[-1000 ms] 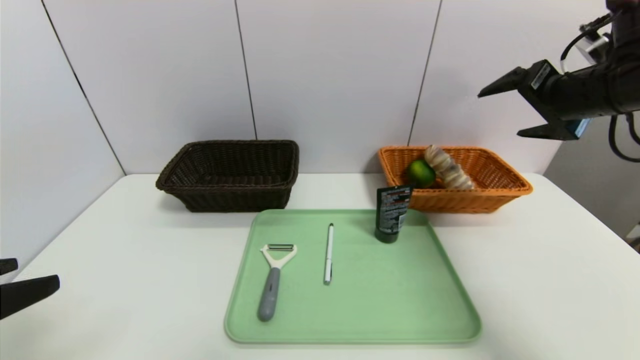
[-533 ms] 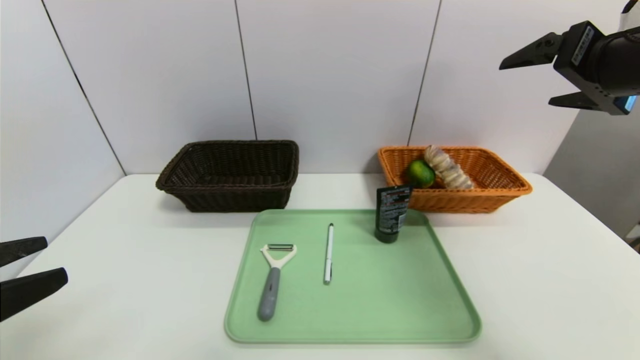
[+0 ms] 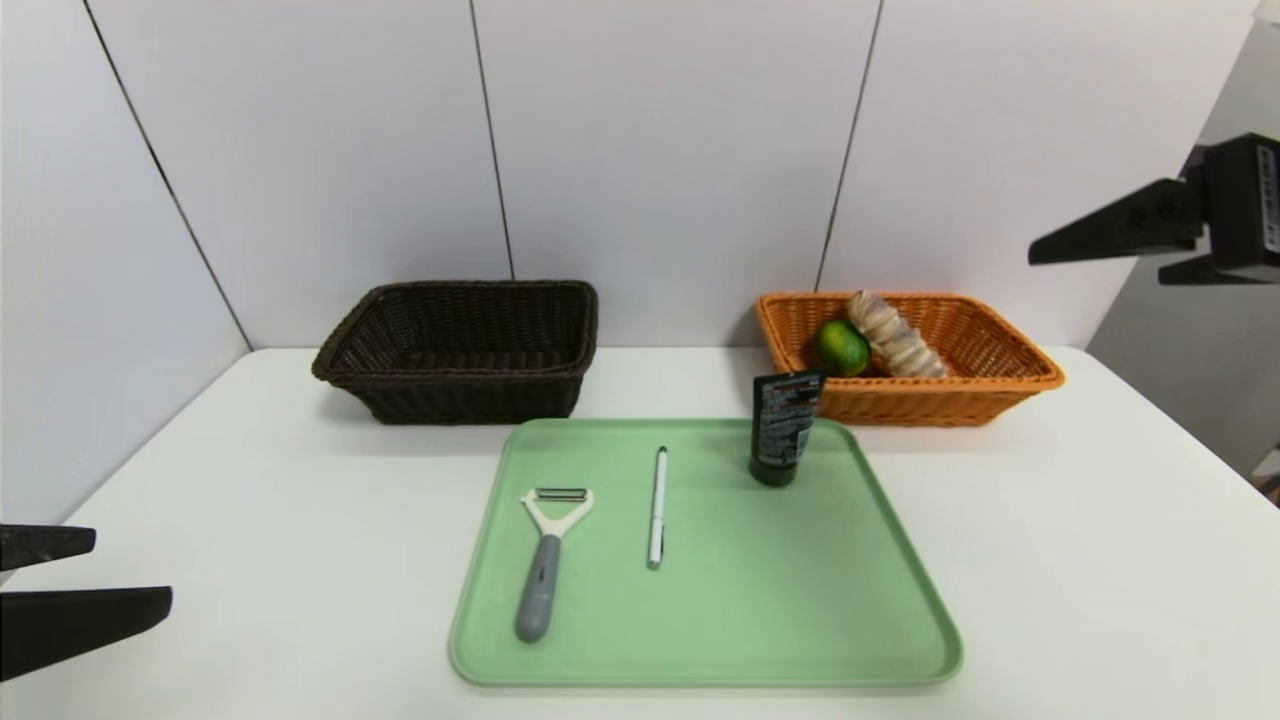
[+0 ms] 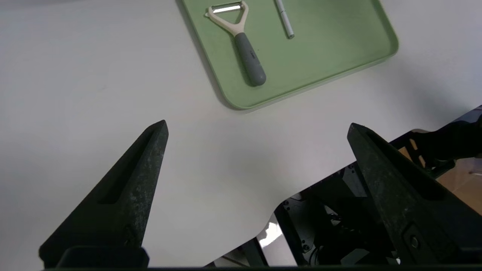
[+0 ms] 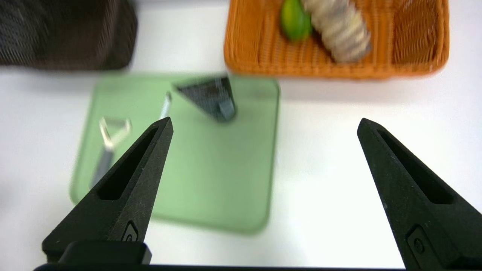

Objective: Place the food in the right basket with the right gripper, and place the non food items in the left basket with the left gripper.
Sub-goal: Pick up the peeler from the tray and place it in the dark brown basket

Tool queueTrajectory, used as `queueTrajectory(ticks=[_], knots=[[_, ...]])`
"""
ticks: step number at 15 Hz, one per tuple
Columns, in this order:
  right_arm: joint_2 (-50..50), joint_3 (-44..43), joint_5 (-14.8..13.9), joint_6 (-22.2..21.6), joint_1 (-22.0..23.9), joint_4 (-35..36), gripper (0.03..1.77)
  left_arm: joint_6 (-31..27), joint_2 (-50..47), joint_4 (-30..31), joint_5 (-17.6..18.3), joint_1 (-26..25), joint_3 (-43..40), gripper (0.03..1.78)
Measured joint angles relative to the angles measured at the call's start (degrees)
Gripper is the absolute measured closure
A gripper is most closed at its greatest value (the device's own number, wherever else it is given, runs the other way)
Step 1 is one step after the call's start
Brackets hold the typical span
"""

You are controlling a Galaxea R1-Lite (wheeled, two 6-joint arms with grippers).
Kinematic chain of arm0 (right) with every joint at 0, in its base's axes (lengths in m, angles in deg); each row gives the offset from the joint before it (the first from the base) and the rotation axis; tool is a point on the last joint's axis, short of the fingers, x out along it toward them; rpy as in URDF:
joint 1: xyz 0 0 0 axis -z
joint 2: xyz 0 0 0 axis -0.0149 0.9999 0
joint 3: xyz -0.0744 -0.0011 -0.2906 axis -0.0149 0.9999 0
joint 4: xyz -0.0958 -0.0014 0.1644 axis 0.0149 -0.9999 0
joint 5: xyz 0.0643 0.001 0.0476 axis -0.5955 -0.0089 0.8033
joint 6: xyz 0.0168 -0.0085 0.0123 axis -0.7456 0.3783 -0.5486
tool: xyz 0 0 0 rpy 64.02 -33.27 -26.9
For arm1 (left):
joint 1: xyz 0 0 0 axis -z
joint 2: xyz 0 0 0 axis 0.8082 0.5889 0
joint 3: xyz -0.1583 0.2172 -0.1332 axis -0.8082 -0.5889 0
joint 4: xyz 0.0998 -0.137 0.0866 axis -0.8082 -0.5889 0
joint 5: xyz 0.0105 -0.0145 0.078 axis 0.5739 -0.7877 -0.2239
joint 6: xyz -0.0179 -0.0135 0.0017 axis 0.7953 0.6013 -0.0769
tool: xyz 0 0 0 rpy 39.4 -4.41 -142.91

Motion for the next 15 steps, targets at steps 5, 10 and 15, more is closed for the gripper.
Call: queueTrajectory(ticks=[5,10,15], knots=[[-2.49,0.15,1.85,1.02,-2.15,-16.6,0.1,0.13,6.56,0.44,-6.06,8.02,1.56,0.12],[-4.8,2.77,1.24,5.21,-3.52,-18.44,0.1,0.85,12.95,-0.46,-8.35,13.13,4.3,0.12],[-10.48,12.61,-2.28,5.24,-1.46,-14.03,0.1,6.73,22.7,-1.62,-19.22,20.26,9.4,0.12]])
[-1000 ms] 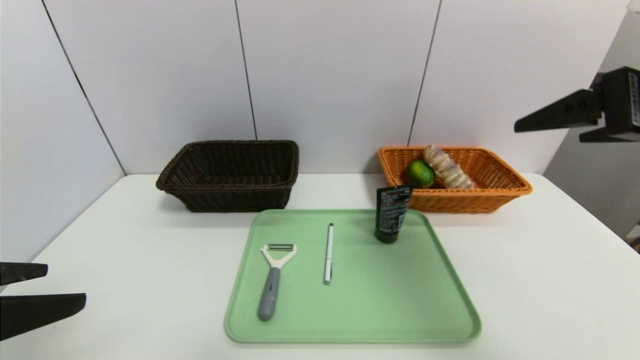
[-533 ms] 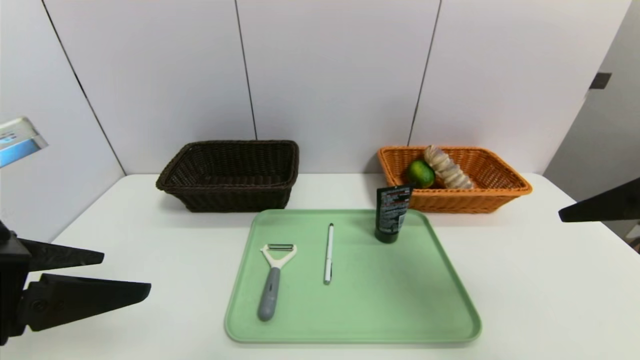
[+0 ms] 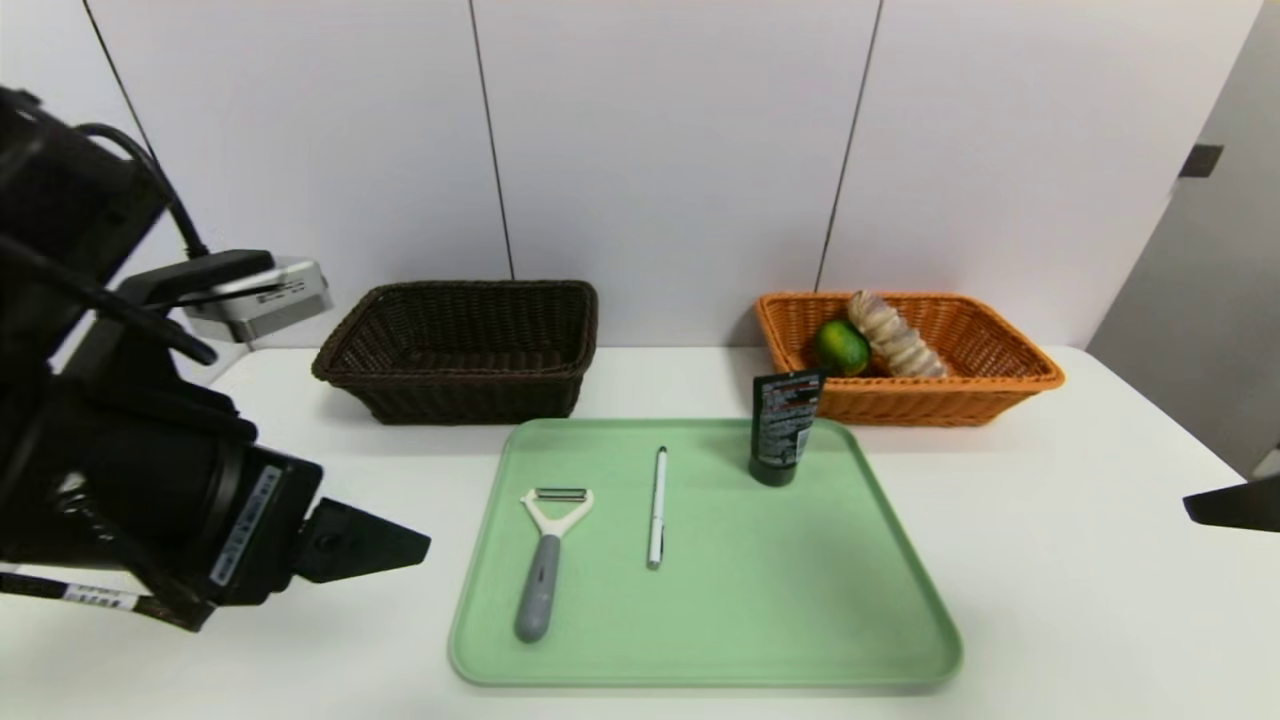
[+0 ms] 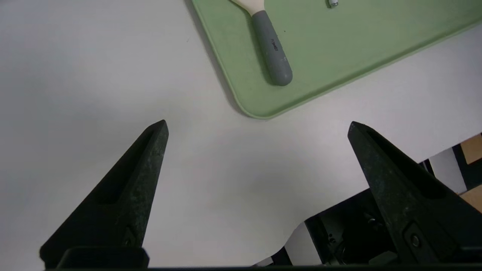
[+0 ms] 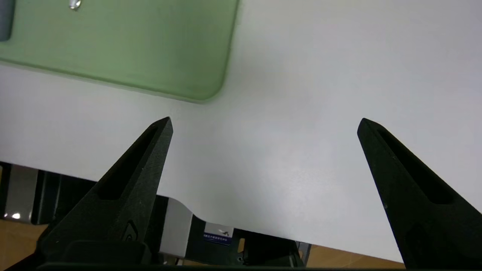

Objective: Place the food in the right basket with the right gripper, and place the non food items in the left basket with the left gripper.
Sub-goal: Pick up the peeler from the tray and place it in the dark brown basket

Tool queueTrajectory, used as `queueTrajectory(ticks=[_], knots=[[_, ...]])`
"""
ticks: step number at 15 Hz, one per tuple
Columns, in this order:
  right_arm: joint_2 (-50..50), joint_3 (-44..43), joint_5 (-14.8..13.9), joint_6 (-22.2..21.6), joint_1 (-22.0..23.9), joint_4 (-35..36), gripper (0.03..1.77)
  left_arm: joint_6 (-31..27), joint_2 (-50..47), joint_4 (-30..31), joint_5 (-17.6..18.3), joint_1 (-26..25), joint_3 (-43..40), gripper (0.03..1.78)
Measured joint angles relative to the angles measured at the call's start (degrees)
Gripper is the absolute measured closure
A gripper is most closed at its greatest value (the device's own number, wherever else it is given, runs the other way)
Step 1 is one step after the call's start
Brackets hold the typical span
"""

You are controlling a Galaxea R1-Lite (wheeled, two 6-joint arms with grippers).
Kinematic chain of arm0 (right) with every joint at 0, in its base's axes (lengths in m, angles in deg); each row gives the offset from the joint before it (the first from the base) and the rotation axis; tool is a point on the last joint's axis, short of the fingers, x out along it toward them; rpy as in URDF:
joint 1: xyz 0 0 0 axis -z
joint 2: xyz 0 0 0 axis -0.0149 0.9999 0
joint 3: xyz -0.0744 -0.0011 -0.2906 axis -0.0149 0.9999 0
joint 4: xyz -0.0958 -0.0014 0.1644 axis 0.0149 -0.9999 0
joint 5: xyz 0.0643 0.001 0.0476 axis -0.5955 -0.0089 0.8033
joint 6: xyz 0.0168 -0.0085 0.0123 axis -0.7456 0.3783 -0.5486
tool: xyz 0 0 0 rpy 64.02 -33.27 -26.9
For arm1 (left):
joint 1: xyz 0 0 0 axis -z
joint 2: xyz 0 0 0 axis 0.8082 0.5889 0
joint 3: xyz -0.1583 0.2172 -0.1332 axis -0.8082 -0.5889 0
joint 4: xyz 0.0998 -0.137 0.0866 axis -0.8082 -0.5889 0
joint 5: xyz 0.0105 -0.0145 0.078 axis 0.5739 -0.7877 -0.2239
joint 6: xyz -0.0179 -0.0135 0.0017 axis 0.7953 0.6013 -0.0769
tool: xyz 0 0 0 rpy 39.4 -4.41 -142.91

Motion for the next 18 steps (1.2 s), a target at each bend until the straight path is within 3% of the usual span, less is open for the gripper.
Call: queueTrajectory(ticks=[6,18], knots=[[-7.16,11.91,-1.74,-0.41,2.77,6.03,0.1,13.31,15.52,-10.34,-1.46,4.74,13.42,0.12],[-8.29,18.44,-2.54,-0.89,6.99,14.43,0.1,13.51,31.54,-11.64,-1.45,6.4,21.99,0.12]])
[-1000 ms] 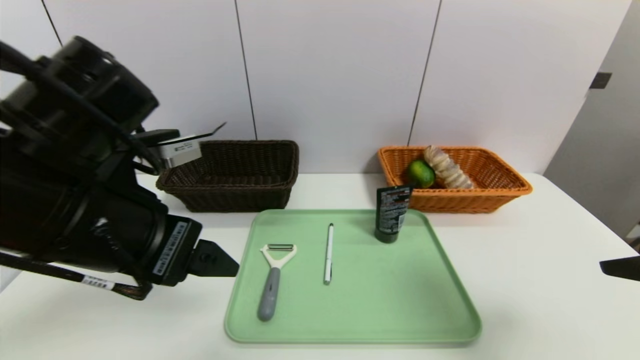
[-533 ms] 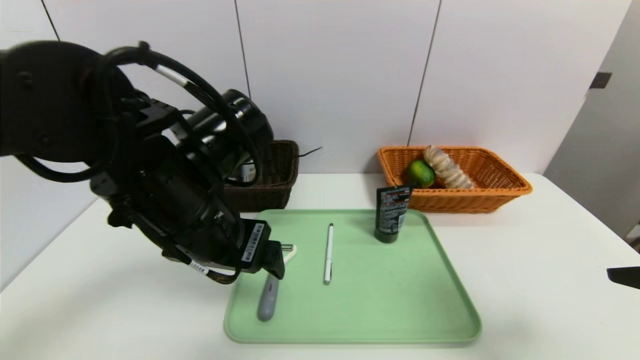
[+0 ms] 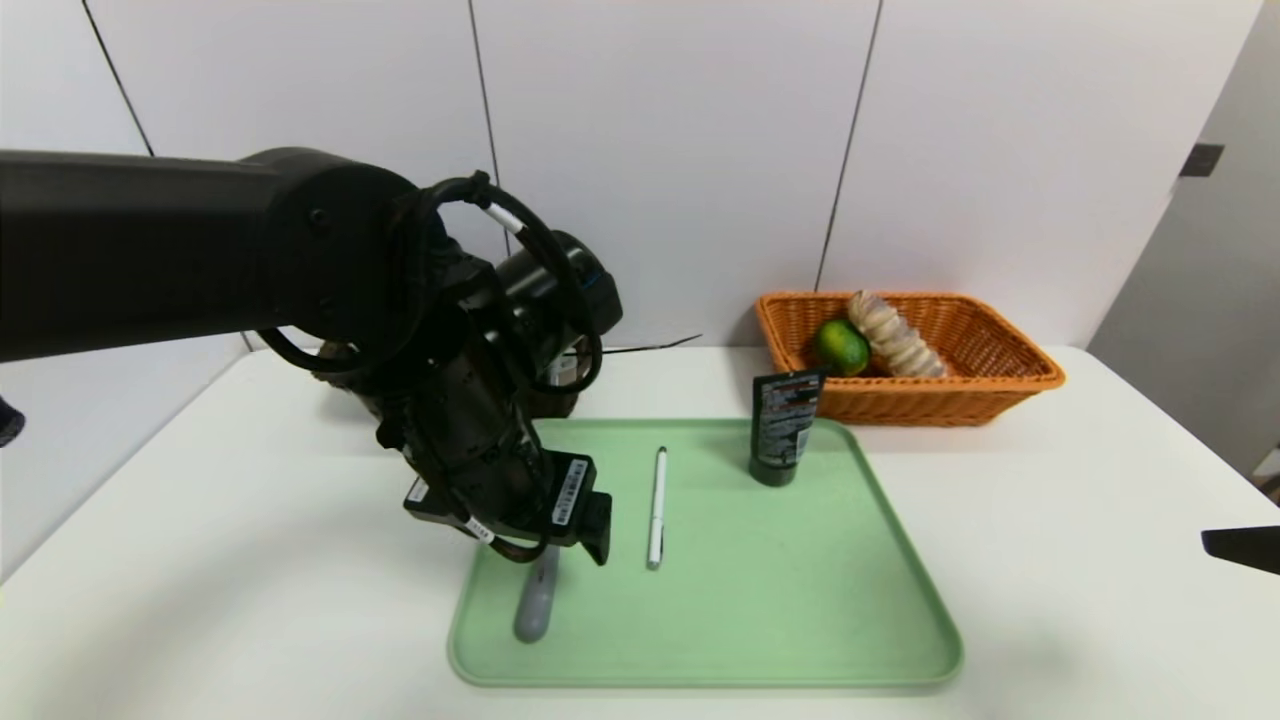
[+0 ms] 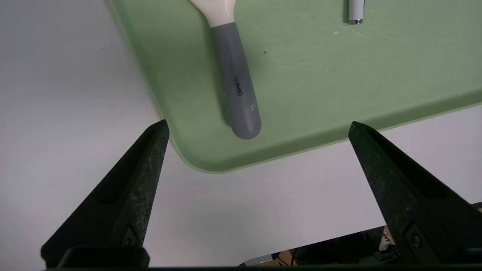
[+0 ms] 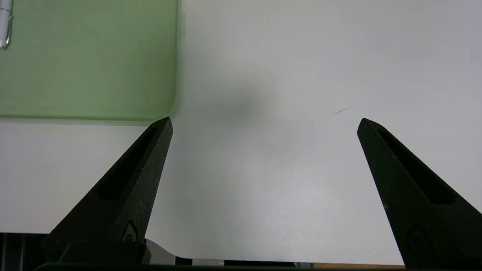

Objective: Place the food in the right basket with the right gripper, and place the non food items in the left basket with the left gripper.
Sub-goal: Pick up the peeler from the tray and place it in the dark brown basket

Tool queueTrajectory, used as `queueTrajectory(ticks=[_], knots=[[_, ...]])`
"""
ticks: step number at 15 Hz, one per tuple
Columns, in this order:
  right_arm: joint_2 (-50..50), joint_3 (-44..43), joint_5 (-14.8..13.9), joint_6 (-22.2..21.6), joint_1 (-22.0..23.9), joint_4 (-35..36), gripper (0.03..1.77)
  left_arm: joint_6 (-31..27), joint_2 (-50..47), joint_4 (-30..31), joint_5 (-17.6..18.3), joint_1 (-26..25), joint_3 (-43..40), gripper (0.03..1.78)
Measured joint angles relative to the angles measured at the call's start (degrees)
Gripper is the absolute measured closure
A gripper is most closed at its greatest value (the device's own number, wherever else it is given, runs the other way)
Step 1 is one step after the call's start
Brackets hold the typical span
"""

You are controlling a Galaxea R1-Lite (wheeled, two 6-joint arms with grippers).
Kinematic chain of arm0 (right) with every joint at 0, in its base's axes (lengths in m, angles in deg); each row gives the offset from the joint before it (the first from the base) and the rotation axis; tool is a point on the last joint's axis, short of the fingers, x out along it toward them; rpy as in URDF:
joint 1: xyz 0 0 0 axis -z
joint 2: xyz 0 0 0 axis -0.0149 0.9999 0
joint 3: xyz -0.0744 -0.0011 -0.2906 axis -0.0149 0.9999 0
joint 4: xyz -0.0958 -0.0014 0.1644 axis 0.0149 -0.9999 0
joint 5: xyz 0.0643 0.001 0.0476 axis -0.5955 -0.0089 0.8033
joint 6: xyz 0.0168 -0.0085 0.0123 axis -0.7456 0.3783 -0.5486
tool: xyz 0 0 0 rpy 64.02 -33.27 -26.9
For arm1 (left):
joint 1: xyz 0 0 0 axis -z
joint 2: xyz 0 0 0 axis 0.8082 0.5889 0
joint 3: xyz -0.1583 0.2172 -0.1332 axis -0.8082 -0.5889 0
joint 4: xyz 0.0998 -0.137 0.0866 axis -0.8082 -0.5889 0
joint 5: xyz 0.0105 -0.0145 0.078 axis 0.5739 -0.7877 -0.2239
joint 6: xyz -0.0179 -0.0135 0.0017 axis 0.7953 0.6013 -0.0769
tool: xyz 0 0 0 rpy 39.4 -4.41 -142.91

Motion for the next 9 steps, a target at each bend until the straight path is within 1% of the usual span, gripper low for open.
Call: queueTrajectory(ticks=[3,7,9], knots=[[-0.02,0.44,0.52,-0.2,0.3,1.63,0.1,-0.11,2.4,-1.13,-0.09,0.06,0.8,0.12],[-0.35,3.5,0.63,-0.27,0.4,7.17,0.09,-0.17,5.81,-0.99,-0.06,0.05,1.3,0.12],[-0.77,4.9,0.69,-0.27,0.66,7.86,0.09,-0.15,7.36,-1.13,-0.01,0.05,3.01,0.12]])
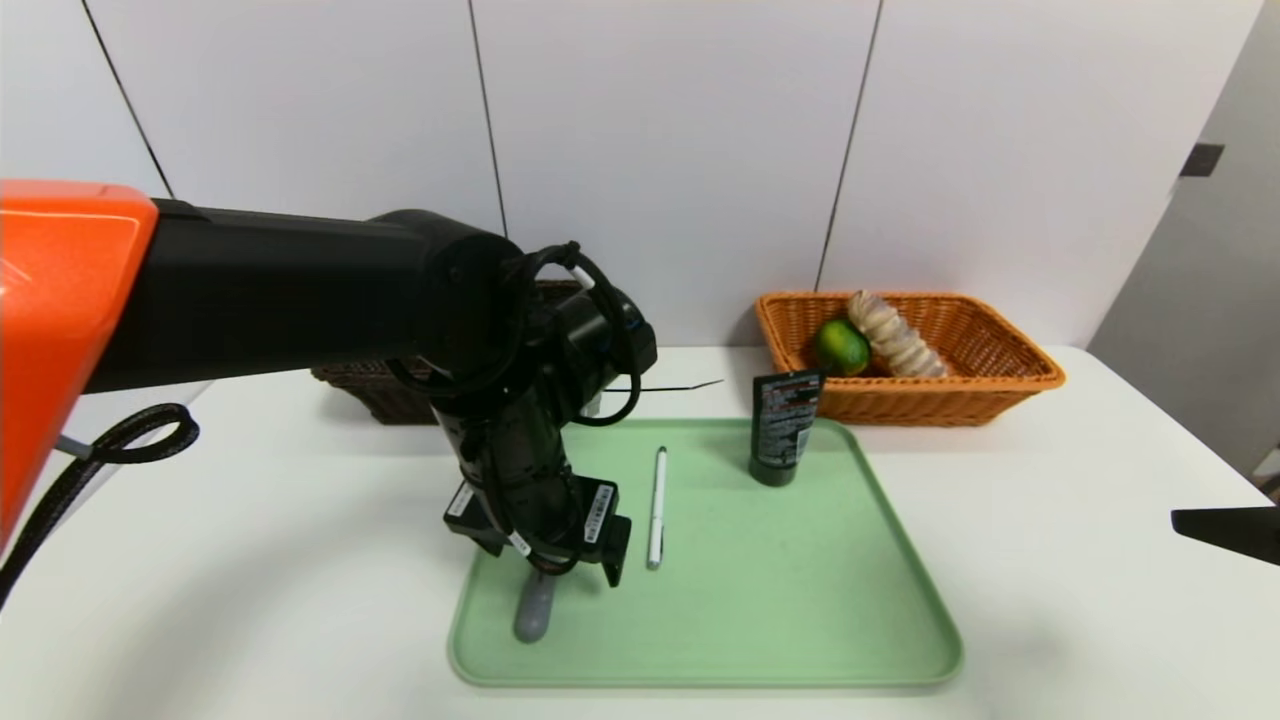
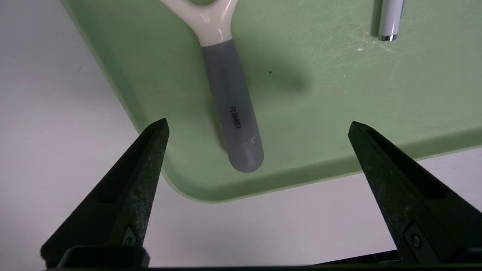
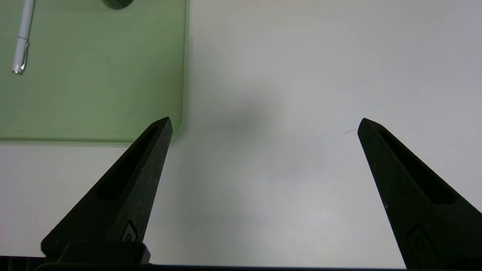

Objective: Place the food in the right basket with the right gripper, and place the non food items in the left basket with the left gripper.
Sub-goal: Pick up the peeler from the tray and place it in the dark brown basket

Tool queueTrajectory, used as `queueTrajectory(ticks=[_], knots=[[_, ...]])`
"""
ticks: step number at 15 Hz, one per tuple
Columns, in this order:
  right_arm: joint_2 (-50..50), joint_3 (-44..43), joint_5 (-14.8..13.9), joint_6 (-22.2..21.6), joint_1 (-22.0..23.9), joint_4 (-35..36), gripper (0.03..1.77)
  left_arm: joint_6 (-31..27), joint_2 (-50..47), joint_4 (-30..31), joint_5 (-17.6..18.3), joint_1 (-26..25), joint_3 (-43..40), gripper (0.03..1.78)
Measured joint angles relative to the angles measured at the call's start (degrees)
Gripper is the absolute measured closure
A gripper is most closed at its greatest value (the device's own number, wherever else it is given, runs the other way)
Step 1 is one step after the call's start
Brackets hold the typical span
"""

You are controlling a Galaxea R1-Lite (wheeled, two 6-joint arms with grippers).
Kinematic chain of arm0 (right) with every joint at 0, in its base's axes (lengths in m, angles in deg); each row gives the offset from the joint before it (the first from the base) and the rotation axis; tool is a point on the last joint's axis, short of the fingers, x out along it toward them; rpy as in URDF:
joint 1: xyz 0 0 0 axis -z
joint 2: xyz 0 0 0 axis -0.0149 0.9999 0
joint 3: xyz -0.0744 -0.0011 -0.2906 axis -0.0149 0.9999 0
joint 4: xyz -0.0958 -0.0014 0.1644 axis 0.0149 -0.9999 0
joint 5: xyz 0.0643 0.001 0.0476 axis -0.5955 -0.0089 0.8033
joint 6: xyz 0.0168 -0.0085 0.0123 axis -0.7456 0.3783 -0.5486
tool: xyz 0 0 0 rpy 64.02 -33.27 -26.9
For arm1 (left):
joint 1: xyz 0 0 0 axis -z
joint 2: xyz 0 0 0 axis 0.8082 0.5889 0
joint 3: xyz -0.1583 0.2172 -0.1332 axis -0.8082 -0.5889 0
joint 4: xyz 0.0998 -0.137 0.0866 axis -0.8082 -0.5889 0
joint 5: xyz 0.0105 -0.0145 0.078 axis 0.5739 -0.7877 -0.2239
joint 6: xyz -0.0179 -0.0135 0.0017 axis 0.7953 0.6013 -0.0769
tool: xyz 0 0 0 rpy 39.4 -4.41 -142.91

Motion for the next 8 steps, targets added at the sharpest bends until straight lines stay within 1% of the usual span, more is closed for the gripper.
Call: queueTrajectory(ticks=[2,5,8], knots=[[-0.26,0.46,0.05,-0.26,0.35,0.02,0.09,0.0,1.51,-0.16,0.0,0.0,1.79,0.12],[-0.5,0.59,0.07,-2.71,0.46,0.06,0.09,-0.02,3.78,-0.57,0.04,0.0,3.88,0.12],[-0.85,1.16,0.13,-2.95,0.5,0.06,0.09,0.06,4.69,-1.71,0.12,-0.07,4.35,0.12]])
